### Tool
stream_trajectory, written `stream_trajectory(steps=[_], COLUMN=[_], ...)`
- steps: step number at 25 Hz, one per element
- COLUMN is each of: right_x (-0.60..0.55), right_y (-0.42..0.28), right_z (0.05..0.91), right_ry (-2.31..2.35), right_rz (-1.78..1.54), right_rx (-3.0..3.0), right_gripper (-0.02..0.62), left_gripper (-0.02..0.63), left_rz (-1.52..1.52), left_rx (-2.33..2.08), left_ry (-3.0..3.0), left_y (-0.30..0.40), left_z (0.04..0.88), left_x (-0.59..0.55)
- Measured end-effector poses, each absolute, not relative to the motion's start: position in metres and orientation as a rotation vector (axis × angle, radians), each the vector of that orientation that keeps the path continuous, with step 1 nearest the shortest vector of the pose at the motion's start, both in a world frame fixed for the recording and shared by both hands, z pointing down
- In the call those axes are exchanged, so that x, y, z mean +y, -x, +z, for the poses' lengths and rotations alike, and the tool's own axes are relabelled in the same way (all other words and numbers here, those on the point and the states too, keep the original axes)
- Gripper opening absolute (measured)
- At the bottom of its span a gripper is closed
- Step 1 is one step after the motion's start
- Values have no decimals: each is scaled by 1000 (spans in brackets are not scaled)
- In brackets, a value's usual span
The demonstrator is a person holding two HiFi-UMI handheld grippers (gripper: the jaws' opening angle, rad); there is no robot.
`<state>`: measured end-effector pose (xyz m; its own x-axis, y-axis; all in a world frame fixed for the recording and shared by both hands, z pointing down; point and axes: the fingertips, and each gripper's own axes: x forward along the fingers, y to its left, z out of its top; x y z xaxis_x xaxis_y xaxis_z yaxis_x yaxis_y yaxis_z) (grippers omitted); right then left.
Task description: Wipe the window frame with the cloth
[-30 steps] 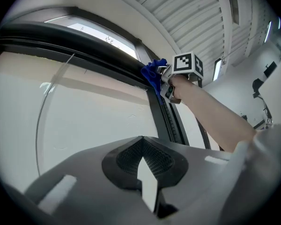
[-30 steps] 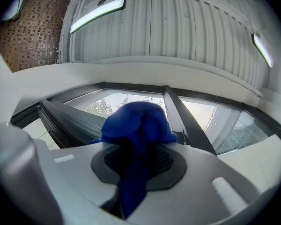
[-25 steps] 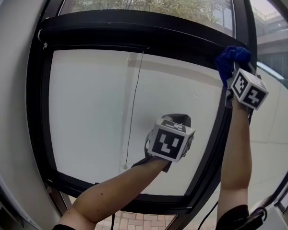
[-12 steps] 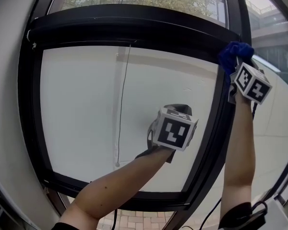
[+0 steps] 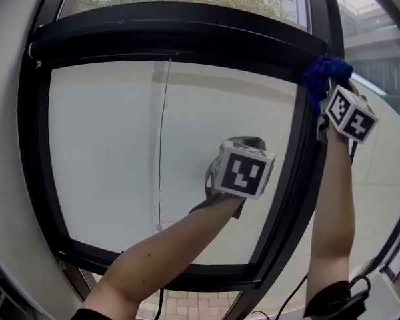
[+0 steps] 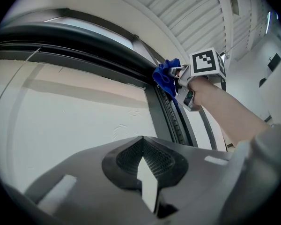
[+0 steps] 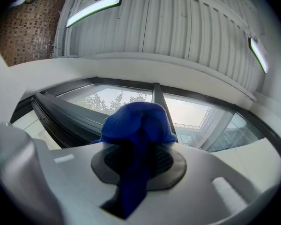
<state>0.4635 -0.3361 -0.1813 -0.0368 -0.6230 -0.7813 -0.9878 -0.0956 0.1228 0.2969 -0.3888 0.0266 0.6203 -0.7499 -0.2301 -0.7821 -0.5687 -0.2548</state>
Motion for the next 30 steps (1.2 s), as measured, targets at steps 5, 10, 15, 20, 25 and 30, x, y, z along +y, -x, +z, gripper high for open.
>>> stream_trajectory(steps=[5, 10, 15, 20, 25, 30], right_x=[-335, -330, -324, -317, -319, -298], right_y=[-464, -456, -425, -396, -357, -304], right_z=[-181, -166, -137, -99, -51, -12], right_ry=[1725, 1629, 1640, 1629, 1631, 1606], right_rz=[941, 851, 861, 817, 725, 684], right_rx=[1711, 1738, 1813, 1877, 1967, 1999], right_gripper=[81, 83, 83, 83, 83, 84], left_gripper=[-6, -6, -6, -6, -6, -6], left_rz=[139, 113, 98, 82, 94, 104], left_rx=[1250, 1251, 1254, 1222, 1155, 1132], left_ry=[2514, 2525, 2541, 2604, 2618, 2592], left_y=[-288, -278, -260, -240, -208, -168], left_z=[26, 34, 48, 76, 101, 125], left_x=[-390, -396, -397, -393, -369, -344])
